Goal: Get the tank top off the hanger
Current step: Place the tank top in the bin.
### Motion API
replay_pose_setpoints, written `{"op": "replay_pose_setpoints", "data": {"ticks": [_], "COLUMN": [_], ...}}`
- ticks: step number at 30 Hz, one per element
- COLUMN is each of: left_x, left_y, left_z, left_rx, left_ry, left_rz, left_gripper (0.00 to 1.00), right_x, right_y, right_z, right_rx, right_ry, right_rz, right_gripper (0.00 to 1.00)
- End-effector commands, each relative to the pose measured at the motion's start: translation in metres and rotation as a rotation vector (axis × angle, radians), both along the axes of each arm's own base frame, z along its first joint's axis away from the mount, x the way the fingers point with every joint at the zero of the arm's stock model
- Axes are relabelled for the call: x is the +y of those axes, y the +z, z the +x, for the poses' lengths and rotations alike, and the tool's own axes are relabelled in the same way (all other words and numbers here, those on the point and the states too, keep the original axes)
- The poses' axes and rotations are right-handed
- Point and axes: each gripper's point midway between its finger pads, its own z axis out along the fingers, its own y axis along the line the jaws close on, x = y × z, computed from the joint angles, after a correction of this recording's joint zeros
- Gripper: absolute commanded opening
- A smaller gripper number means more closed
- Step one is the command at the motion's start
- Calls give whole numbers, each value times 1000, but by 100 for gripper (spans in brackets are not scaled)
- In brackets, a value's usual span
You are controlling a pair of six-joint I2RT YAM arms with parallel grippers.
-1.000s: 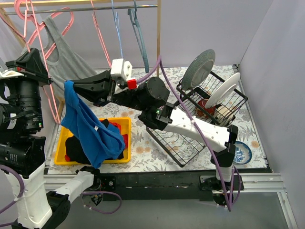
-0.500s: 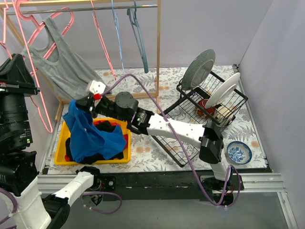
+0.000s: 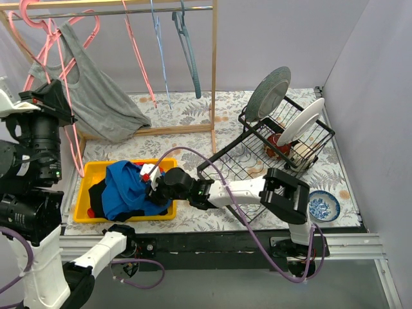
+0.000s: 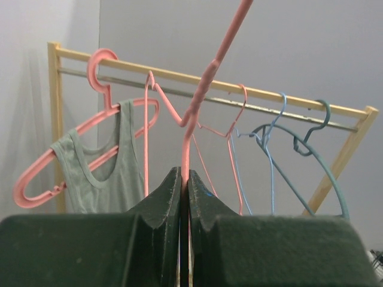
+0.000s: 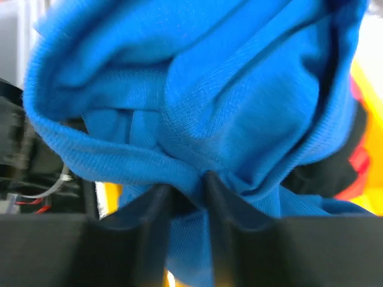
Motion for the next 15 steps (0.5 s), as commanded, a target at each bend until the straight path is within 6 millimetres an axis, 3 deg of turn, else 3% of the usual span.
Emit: {"op": "replay_pose_setpoints", "data": {"ticks": [1,4,6,10,13,15], "left_x": [-12,-15,-18,-23,-30,-34], "left_y": [-30,-52,-66,-90,-104,-111], "left_z": [22,32,39,51,62,70], "left_rx": [115,196,239,325,376,386], "left_ry": [-45,-47,-54,-65,-85,-94], "left_rz": [-18,-34,-41,-57,-55,-56], "left_gripper": [0,0,0,0,0,0], "right_x": [-11,-14,-13,3,22,38], "right_y": [94,111,119,154,151,134], "right_z": [-3,-9,-12,-14,-9,-5], "right_rx": [-13,7,8,-3,-2,54], "right_ry": [-10,13,34,72,74,71], "right_rz": [172,157,156,229,268,274], "right_gripper": [47,57,56,53,52,52]}}
